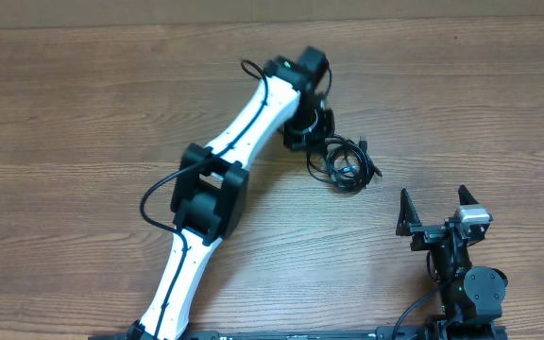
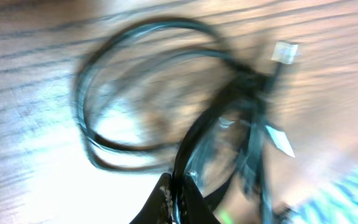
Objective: Untangle cables
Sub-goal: 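Lower the left gripper and grasp a black cable from the bundle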
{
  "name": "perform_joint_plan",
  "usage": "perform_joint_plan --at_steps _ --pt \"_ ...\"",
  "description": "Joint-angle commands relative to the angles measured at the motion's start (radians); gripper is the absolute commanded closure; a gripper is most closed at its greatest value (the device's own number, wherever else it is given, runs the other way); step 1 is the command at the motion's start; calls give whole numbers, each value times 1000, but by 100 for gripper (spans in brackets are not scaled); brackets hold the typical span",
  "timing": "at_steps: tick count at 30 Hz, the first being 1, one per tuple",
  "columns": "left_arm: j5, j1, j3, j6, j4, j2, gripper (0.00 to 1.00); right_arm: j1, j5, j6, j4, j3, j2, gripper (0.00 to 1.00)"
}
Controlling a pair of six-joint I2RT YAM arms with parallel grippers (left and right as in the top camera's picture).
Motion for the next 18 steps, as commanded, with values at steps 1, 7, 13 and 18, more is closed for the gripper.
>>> perform_joint_plan --at_steps 1,7,13,18 --pt "155 39 144 -51 -48 -33 96 -5 13 -4 5 -10 -9 0" --pt "29 39 297 -78 -196 -66 96 -5 13 -4 5 -10 -9 0" --pt "-206 29 367 -177 -417 -102 96 -5 13 -4 6 -10 -9 0" --pt "23 28 368 -51 -423 -124 96 -5 13 -4 5 -10 -9 0"
